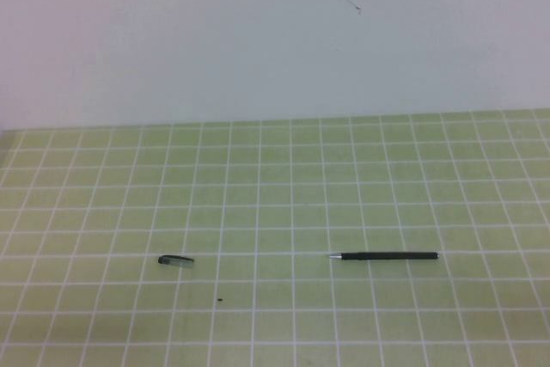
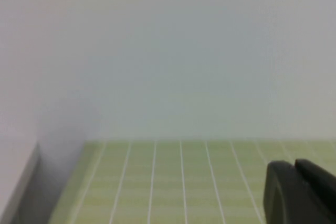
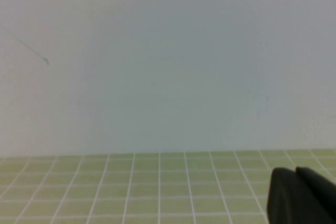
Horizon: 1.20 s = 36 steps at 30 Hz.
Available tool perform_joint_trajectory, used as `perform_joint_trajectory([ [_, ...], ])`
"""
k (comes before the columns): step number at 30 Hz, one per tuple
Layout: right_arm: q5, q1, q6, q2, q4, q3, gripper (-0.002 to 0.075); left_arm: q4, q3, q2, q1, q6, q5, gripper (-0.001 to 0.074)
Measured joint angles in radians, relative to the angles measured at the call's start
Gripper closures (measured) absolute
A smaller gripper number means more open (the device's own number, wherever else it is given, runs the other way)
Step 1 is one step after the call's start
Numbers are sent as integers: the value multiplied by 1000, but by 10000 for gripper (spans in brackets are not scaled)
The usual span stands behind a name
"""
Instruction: Cap the pen
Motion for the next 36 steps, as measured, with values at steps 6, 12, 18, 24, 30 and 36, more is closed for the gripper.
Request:
perform_joint_trajectory([
  [6,48,0,0,0,0,0,713,-14,0,0,0,-33,103,734],
  [12,109,0,0,0,0,0,713,-54,0,0,0,-35,117,734],
  [18,132,0,0,0,0,0,713,-59,0,0,0,-35,108,734],
  [24,61,0,0,0,0,0,713,-110,0,0,0,-35,-1,734],
  [30,36,0,0,0,-2,-7,713,-132,-69,2,0,-24,-8,734],
  [36,65,0,-45,0,-73,-119,713,-135,-190,2,0,36,-8,734],
])
